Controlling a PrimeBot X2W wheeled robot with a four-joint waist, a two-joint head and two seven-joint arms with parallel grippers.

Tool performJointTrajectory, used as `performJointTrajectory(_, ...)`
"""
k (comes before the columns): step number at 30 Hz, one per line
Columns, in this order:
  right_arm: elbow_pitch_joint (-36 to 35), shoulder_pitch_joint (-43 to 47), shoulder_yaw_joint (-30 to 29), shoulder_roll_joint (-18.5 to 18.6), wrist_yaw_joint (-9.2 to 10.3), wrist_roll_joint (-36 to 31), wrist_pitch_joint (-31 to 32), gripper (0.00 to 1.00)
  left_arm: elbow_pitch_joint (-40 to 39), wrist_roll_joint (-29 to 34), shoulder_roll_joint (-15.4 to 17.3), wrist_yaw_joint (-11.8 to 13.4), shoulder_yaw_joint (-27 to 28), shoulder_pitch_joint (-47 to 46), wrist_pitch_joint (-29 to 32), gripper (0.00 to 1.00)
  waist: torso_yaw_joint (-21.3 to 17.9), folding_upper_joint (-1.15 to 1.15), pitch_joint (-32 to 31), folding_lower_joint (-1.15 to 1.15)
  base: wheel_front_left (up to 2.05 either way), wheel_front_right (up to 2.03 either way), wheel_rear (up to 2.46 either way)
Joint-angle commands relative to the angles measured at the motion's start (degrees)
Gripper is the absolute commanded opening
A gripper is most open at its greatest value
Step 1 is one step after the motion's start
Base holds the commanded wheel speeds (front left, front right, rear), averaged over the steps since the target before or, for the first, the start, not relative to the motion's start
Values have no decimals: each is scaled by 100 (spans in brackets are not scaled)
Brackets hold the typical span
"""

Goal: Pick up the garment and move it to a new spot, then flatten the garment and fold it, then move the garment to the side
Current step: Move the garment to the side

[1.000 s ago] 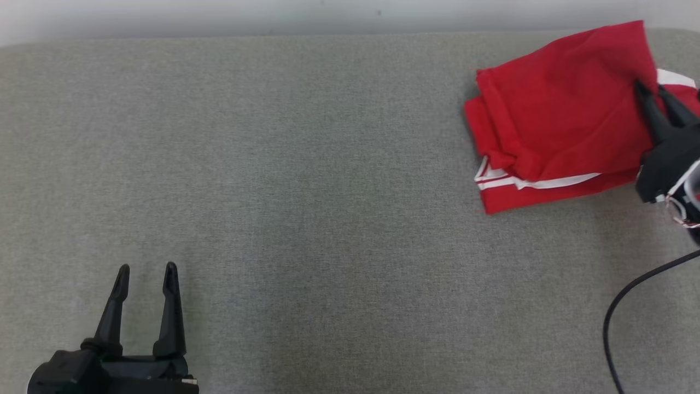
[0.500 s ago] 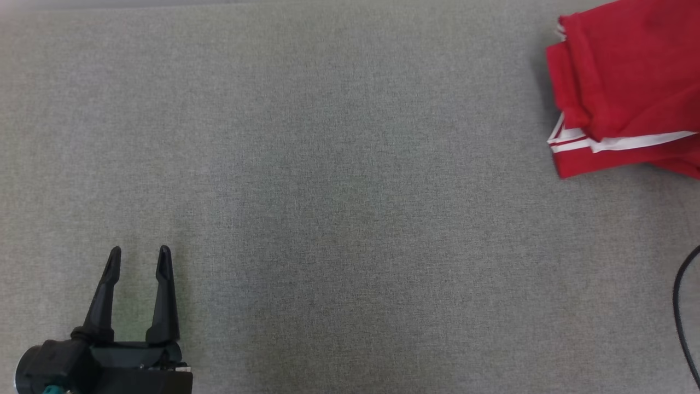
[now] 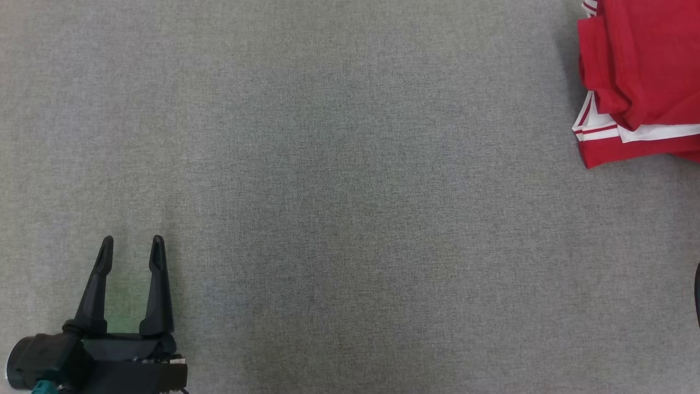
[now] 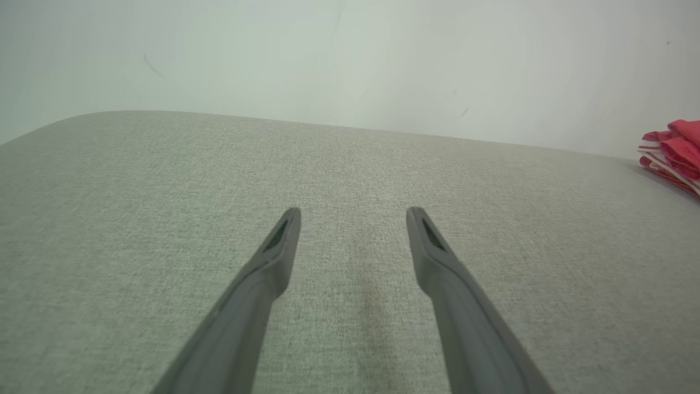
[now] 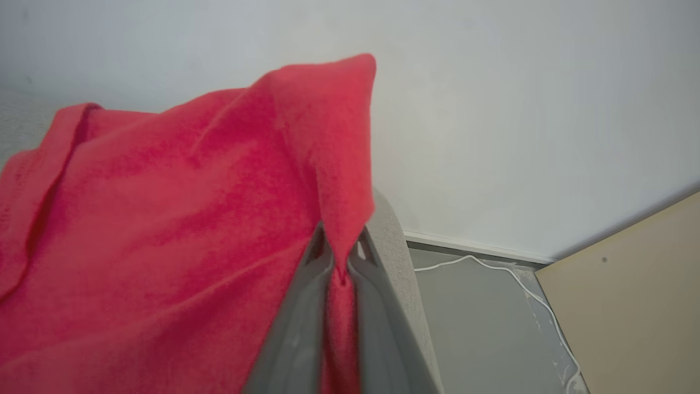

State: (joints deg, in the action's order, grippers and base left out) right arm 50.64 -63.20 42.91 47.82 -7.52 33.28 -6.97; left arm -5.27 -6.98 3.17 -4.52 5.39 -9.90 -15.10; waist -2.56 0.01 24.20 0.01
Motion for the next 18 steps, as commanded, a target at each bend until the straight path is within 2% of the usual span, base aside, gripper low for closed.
performJointTrajectory(1,61,-77,13,-12,7,-95,34,0,6,43,27,-34,40,-51,-12,100,2,-1,8,-1,0,0,0)
performJointTrajectory(3,146,-98,17,-41,6,-110,86,0,13,52,25,-27,51,-64,-12,100,1,-1,12,-1,0,0,0)
performJointTrajectory(4,193,-89,15,-55,7,-109,135,13,12,66,23,-22,42,-62,-12,100,3,-1,11,-1,0,0,0)
performJointTrajectory(5,237,-56,52,-71,6,-106,216,36,4,67,21,-13,33,-58,-12,100,4,-1,7,-1,0,0,0)
performJointTrajectory(6,248,-43,73,-78,7,-109,246,49,1,64,18,-7,25,-54,-12,100,7,-1,4,-1,0,0,0)
performJointTrajectory(7,263,-72,57,-66,7,-108,220,94,3,63,17,-4,20,-51,-12,100,10,-1,3,-1,0,0,0)
performJointTrajectory(8,302,-93,44,-58,7,-131,195,100,13,59,15,-6,21,-54,-12,100,12,-1,-2,-1,0,0,0)
performJointTrajectory(14,535,-219,-31,-74,7,-422,133,100,71,44,10,-11,59,-56,-12,100,24,-1,-93,-1,0,0,0)
performJointTrajectory(18,591,-251,-214,-267,6,-412,-111,100,94,38,2,27,42,22,-12,100,17,-1,-227,-1,0,0,0)
